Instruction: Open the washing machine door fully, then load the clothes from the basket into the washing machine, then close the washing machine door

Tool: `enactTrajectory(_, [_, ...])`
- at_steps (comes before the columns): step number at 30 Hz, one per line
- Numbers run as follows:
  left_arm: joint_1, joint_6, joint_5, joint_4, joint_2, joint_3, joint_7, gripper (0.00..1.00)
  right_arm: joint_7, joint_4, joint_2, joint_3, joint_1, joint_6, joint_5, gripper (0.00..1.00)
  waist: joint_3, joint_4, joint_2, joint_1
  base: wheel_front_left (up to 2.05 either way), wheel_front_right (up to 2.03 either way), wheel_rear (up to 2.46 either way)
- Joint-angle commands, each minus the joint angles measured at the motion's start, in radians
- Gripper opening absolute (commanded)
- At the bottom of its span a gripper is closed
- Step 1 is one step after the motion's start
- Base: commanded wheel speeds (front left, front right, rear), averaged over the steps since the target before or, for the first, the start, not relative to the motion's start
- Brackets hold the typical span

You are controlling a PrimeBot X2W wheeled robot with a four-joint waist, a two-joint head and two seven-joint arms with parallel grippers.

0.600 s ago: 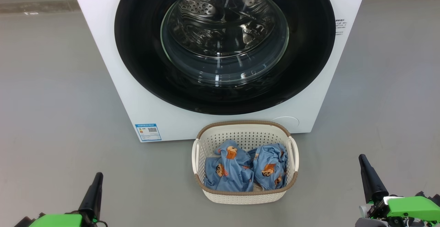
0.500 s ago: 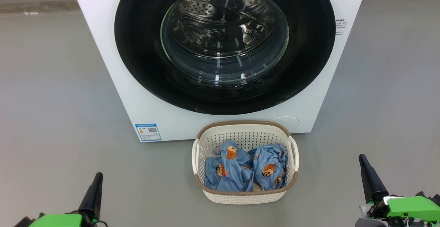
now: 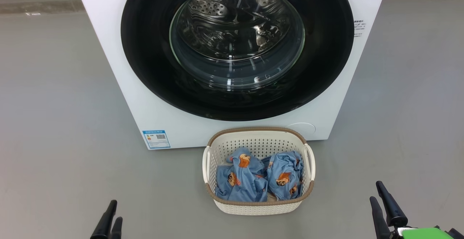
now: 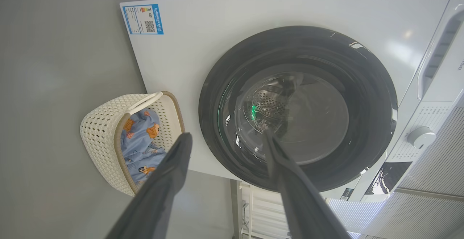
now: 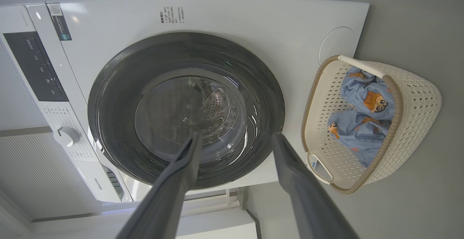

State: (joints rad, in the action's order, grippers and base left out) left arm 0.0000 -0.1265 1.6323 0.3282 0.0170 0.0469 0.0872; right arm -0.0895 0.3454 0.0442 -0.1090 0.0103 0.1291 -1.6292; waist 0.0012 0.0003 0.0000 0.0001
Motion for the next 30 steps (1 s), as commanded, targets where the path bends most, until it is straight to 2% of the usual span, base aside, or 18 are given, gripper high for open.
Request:
enactTrajectory(1, [-0.027,-0.001,-0.009,-0.030,0.014,0.004,-0.009,1.00,0.005,-0.026,0.007,0.004,0.025,0.000,0.005,1.00,-0.001,0.000,0.0000,0.0014,0.00,0.00,0.00])
enactTrajectory(16, [-0.027,-0.001,-0.115,-0.070,0.033,-0.007,-0.053,1.00,0.052,-0.033,0.030,0.033,0.044,0.000,0.118,1.00,0.003,0.002,0.0000,-0.0001,0.00,0.00,0.00])
enactTrajectory(30, [-0.027,-0.002,-0.331,-0.100,0.049,-0.016,-0.092,1.00,0.092,-0.038,0.047,0.055,0.056,0.000,0.304,1.00,0.004,0.003,0.0000,-0.0001,0.00,0.00,0.00])
